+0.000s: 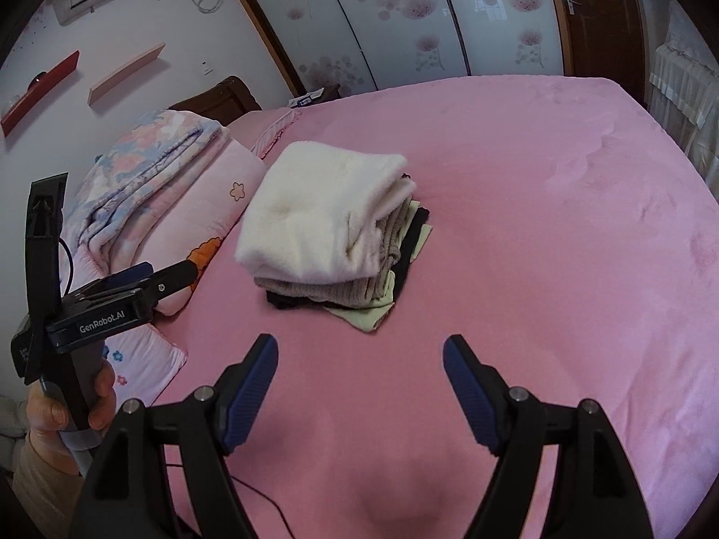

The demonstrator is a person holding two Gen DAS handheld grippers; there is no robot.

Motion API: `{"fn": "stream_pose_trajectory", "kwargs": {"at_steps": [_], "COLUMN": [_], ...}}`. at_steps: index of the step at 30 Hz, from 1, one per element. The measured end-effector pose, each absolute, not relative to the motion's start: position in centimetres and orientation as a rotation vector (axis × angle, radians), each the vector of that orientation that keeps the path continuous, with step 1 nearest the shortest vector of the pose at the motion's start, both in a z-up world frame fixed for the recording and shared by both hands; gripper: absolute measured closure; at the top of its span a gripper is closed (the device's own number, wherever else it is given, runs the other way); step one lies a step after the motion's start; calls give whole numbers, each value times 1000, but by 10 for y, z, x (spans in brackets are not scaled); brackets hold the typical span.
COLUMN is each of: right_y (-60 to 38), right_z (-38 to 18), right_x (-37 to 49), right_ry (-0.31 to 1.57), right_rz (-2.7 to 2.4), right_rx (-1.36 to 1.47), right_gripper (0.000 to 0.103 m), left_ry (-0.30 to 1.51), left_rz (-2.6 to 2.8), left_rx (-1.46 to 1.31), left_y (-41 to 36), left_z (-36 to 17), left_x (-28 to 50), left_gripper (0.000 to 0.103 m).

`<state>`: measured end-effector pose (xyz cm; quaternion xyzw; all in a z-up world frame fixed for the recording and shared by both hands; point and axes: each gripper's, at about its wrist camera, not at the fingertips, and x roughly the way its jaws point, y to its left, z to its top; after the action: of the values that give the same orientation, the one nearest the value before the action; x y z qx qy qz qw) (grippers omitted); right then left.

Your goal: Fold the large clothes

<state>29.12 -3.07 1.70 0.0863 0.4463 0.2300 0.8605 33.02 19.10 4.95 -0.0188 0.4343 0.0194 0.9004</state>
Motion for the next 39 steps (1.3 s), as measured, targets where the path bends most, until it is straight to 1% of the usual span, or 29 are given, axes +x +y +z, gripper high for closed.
{"fn": "stream_pose_trajectory", "kwargs": {"at_steps": [5,8,12,16,20,25,28,31,34,39], "right_y": [-67,-84,-110,-136,-152,-163,-173,-180,-182,-183], "right_z": [55,67,72,66,58,51,48,48,47,43], "right_x": [222,184,137,93,52,9,-9,-26,-39,-46], "right_ry": [897,877,854,845,802,721,687,646,611,615], "right_rz": [453,430,392,347,298,233,191,162,131,148], "right_rx": [130,94,84,75,20,-7,17,38,19,29], "right_gripper": [26,26,26,26,26,26,26,26,26,25], "left_ry": [873,857,794,740,707,688,710,686,652,645], "left_rz": [-11,-41,-61,-17,8,22,20,23,62,55], "left_rx": [-35,-17,-24,-51,-60,-68,-85,-95,-45,-21], "left_y": [136,105,72,52,35,13,6,0,-8,-17], "left_z": [88,105,120,127,123,104,90,83,78,70], "left_x": [262,226,174,125,79,28,13,-3,-15,-27], "left_gripper": [6,6,6,6,5,5,5,5,5,5]}}
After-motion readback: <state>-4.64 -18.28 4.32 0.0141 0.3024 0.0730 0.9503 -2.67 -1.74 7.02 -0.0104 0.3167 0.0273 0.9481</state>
